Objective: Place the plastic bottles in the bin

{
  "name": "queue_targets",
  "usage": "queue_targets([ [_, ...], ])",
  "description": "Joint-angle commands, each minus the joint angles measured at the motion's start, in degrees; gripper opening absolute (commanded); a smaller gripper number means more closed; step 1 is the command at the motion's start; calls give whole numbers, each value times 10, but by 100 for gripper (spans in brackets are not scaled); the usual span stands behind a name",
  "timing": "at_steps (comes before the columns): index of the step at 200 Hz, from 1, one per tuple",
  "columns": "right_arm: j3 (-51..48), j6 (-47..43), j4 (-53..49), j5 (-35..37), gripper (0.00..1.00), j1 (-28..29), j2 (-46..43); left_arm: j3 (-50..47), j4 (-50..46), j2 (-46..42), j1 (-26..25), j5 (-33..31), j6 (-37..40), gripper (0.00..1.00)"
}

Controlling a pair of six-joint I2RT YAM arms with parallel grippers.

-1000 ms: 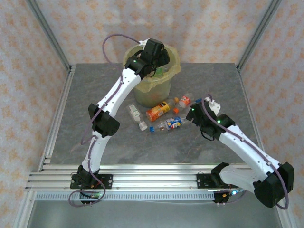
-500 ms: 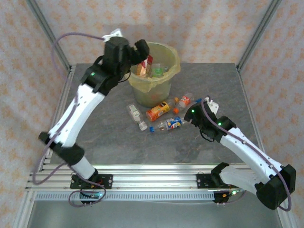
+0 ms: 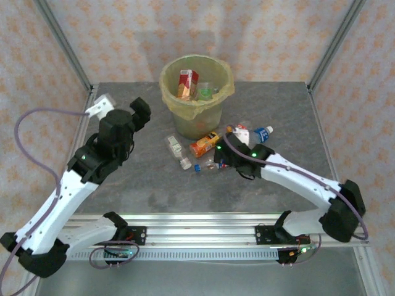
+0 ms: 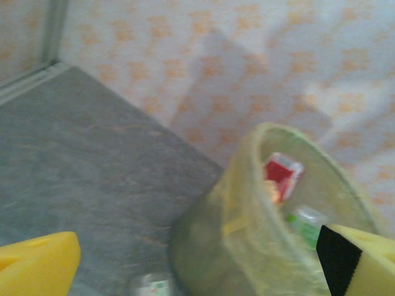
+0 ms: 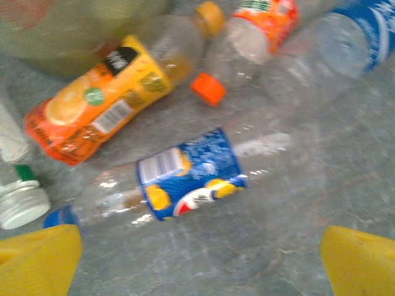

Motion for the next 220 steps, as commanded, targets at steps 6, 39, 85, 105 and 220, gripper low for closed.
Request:
queue_targets([
  [6,61,-46,11,10,99,32,66,-96,-102,-73,-1,-91,-100,100],
  [39,122,-68,16,-23,100,51,145,-220,-184,-191,-1,-111,-197,100],
  [85,194,-101,24,-41,90,66,232,-363,-155,-356,-1,-111,-255,100],
  [105,230,-119,23,-35,88,78,274,-381,-167,-381,-1,-126,-270,100],
  [220,456,-184,-21,9,90,88,496,-380,-181,-348,-1,-144,-272,100],
])
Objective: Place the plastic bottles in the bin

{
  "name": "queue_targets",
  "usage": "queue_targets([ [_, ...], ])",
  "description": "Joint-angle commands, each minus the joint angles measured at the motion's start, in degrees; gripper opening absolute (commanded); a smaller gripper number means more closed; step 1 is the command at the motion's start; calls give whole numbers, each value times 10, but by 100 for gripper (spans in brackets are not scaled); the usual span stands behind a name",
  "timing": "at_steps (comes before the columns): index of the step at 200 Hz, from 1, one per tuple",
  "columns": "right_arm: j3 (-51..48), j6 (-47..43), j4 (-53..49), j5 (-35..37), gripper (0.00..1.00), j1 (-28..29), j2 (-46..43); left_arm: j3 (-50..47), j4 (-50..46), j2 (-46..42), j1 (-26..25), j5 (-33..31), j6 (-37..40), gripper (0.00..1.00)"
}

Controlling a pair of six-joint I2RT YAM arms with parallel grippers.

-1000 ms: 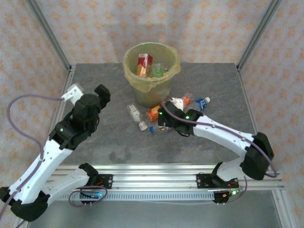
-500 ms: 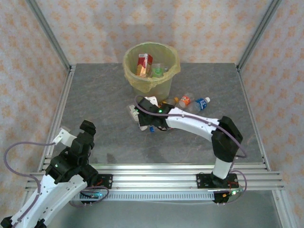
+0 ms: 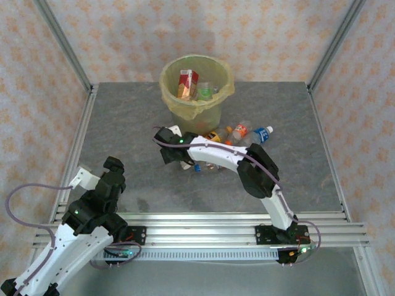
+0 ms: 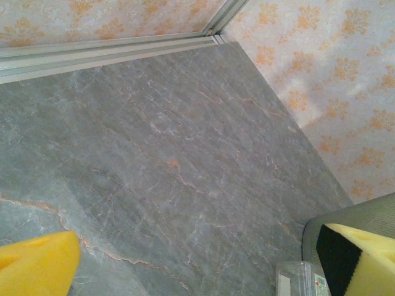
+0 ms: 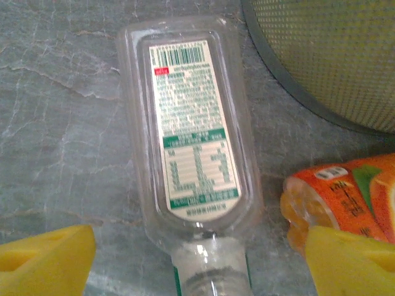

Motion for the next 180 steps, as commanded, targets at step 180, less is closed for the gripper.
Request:
queue_targets([
  [180,179,-104,-50,-9,67,1,173,-19,-15,-1,0,-31,-26,100],
])
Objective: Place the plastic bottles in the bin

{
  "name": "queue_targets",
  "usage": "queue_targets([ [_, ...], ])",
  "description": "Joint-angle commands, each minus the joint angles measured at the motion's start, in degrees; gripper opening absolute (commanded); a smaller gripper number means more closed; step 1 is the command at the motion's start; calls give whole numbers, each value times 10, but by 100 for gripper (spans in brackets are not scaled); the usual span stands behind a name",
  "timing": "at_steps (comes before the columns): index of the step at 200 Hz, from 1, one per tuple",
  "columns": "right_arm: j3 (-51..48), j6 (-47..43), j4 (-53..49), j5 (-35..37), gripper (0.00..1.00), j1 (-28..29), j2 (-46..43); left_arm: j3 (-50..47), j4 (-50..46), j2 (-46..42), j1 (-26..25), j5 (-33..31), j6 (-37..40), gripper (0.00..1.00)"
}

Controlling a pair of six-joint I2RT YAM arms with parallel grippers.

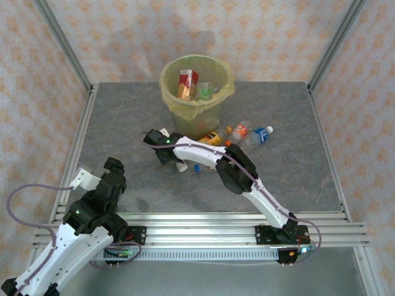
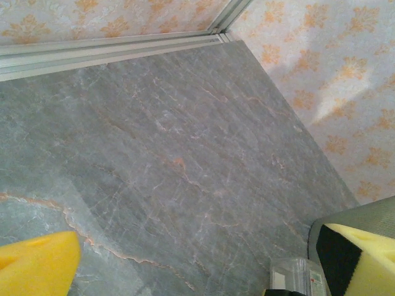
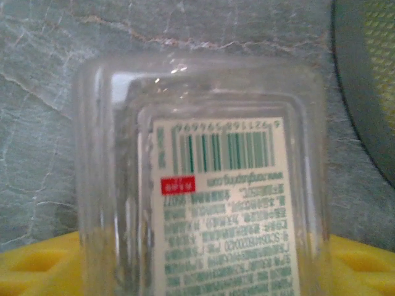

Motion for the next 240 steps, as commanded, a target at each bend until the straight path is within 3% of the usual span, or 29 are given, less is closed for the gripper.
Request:
queue_targets([
  [1,19,-10,-18,-19,67,2,13,-8,-11,-1,-1,-29,-16,100],
  [61,19,-2,-49,-65,43,2,-57,-1,-11,10,-1,-35,-11,100],
  [113,10,-9,-67,-68,42,2,-225,5,3,29,-1,-36,-3,100],
  [146,57,-35,-79,-9,43,-3,-298,9,24,53,-1,-30,5,100],
  [186,175,-59,-98,43,45,-41,-301,21,43,87,-1,-15,17,100],
  [240,355,-73,-130,53,45,-97,-216,37,54,123,-1,-3,32,100],
])
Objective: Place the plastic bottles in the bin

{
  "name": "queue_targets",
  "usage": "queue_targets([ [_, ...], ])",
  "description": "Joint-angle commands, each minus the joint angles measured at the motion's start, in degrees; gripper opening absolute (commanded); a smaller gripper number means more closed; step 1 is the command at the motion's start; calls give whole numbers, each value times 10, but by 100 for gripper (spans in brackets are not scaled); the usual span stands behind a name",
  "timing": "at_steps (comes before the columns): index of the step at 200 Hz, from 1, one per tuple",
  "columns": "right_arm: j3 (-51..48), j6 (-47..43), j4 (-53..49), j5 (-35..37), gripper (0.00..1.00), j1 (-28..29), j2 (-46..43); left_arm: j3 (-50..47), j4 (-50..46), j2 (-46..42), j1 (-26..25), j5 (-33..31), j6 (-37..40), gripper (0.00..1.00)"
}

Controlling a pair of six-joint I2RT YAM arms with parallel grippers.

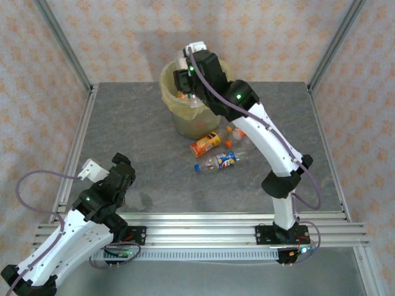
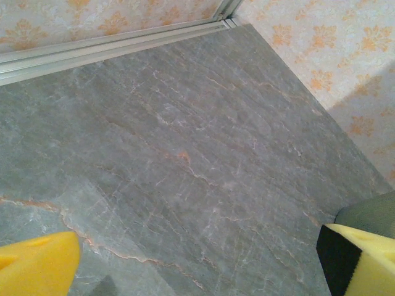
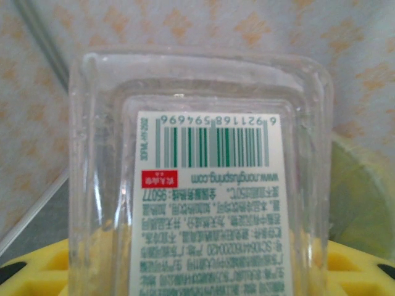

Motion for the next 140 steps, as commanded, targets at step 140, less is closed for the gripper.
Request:
queue_targets([
  [140,102,1,56,-31,46,-139,174,28,23,31,-1,8,26,100],
])
